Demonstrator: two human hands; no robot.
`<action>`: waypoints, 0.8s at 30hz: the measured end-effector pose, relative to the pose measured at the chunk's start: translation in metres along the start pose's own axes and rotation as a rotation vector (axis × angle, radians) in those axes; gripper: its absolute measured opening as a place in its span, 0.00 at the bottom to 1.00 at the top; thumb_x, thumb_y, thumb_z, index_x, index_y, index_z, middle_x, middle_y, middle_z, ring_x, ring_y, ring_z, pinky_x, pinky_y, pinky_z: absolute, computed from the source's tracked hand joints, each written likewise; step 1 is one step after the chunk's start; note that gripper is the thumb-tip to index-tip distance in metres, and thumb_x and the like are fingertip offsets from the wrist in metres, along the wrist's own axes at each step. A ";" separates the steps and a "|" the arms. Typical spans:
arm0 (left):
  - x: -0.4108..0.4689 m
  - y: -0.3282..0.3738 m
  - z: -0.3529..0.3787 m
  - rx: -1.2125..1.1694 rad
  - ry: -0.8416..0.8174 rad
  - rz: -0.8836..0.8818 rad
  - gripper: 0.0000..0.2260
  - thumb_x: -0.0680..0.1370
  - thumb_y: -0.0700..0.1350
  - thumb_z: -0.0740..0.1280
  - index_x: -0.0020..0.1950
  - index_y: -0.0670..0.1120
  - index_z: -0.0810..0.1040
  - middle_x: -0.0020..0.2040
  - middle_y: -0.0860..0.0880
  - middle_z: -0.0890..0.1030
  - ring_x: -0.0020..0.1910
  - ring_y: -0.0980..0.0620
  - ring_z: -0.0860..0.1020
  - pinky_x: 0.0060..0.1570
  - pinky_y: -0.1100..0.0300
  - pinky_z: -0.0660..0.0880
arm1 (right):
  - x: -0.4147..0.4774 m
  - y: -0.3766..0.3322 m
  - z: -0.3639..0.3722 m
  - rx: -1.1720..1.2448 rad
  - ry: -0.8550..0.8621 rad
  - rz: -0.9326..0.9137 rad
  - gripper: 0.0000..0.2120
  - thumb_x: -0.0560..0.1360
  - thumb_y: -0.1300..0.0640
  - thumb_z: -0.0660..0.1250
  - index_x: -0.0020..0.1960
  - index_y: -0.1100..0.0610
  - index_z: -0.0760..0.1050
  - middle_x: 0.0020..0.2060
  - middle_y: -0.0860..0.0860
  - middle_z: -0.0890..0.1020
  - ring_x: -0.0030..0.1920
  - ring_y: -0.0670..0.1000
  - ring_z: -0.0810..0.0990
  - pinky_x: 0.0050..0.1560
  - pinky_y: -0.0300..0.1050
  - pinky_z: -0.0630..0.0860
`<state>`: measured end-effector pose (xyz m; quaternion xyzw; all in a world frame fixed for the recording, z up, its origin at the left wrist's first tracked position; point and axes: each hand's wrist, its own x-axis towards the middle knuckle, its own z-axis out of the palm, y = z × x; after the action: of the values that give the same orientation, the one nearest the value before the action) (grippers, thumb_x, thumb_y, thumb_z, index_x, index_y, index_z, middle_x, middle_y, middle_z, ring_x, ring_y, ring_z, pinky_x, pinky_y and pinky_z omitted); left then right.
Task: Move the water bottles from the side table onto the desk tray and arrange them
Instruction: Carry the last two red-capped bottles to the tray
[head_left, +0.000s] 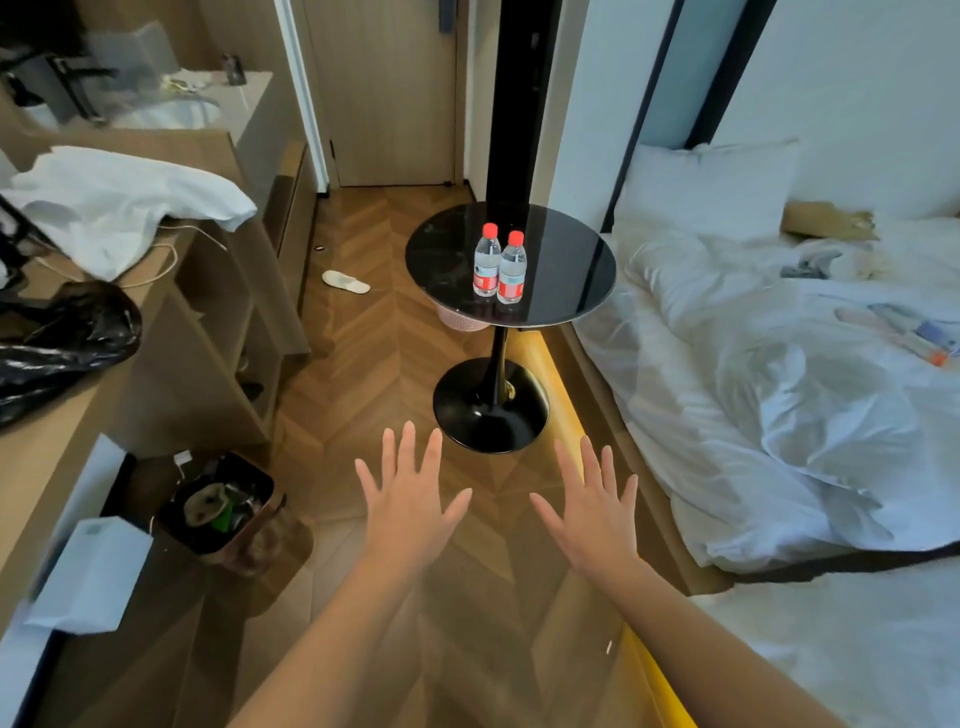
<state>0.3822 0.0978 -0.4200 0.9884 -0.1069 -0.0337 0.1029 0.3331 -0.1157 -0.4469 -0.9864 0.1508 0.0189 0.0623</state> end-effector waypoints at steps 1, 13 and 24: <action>0.013 0.004 0.002 0.010 0.005 0.005 0.35 0.78 0.68 0.51 0.79 0.54 0.44 0.80 0.47 0.43 0.78 0.44 0.39 0.72 0.37 0.41 | 0.014 0.005 0.002 0.001 0.002 0.005 0.36 0.76 0.28 0.47 0.79 0.41 0.43 0.80 0.50 0.46 0.79 0.58 0.41 0.73 0.67 0.40; 0.183 0.082 0.031 -0.049 0.027 -0.124 0.34 0.79 0.64 0.54 0.80 0.53 0.47 0.80 0.46 0.45 0.78 0.44 0.39 0.72 0.36 0.44 | 0.228 0.072 -0.002 -0.019 0.007 -0.155 0.35 0.76 0.30 0.49 0.78 0.41 0.44 0.80 0.51 0.50 0.79 0.59 0.46 0.72 0.68 0.41; 0.295 0.097 0.042 -0.083 0.011 -0.223 0.34 0.78 0.64 0.56 0.79 0.52 0.49 0.80 0.47 0.46 0.78 0.44 0.39 0.72 0.36 0.43 | 0.361 0.071 -0.026 0.038 -0.068 -0.260 0.34 0.79 0.34 0.53 0.79 0.44 0.45 0.80 0.51 0.48 0.79 0.58 0.44 0.76 0.66 0.47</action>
<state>0.6468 -0.0672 -0.4537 0.9892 0.0057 -0.0439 0.1399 0.6569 -0.2931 -0.4493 -0.9951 0.0196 0.0412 0.0879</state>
